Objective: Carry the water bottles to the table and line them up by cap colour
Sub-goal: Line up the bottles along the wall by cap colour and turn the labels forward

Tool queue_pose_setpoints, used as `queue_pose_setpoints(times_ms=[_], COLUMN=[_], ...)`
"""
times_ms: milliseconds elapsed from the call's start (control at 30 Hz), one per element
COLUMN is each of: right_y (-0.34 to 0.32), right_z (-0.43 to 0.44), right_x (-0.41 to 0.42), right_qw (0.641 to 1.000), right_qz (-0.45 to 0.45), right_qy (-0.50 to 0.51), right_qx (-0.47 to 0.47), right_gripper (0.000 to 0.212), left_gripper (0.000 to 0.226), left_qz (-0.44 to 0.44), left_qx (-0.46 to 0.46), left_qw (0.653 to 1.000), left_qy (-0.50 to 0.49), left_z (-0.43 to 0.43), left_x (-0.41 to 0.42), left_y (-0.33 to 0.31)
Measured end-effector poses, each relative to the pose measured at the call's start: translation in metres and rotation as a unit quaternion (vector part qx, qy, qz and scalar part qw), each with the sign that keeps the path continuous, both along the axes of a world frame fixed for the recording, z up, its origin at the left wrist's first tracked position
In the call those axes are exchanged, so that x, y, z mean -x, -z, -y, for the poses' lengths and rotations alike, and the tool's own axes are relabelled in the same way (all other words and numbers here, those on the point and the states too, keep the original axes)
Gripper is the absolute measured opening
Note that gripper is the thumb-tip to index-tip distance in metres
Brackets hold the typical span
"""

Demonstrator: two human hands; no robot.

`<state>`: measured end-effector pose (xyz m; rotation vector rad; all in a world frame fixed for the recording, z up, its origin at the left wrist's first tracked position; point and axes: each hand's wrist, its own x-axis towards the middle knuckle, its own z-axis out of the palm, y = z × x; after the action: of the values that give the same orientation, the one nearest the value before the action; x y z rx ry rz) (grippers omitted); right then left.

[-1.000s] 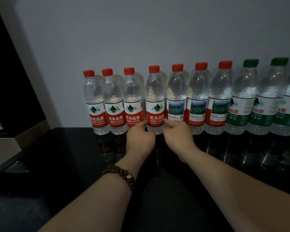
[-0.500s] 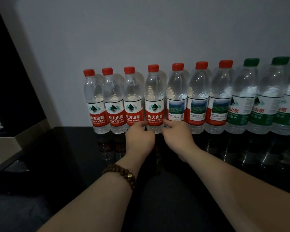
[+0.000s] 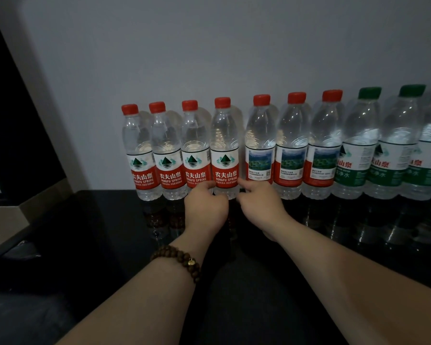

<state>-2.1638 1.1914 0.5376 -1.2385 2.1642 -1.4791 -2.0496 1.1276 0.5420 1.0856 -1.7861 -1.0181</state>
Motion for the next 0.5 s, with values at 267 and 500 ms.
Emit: queue_pose_setpoints(times_ms=[267,500], right_y=[0.001,0.0017], right_z=[0.0002,0.0009], right_x=[0.0001,-0.001], right_qw=[1.0,1.0], right_qz=[0.006,0.0], right_qy=[0.002,0.005], right_qx=[0.001,0.002], right_gripper=[0.056,0.057], left_gripper=[0.053,0.054], left_qz=[0.009,0.006], left_qx=[0.008,0.005], left_qw=[1.0,1.0], left_qy=[0.022,0.008], left_z=[-0.0003,0.0012], left_x=[-0.0007,0.0007], left_y=[0.0002,0.001])
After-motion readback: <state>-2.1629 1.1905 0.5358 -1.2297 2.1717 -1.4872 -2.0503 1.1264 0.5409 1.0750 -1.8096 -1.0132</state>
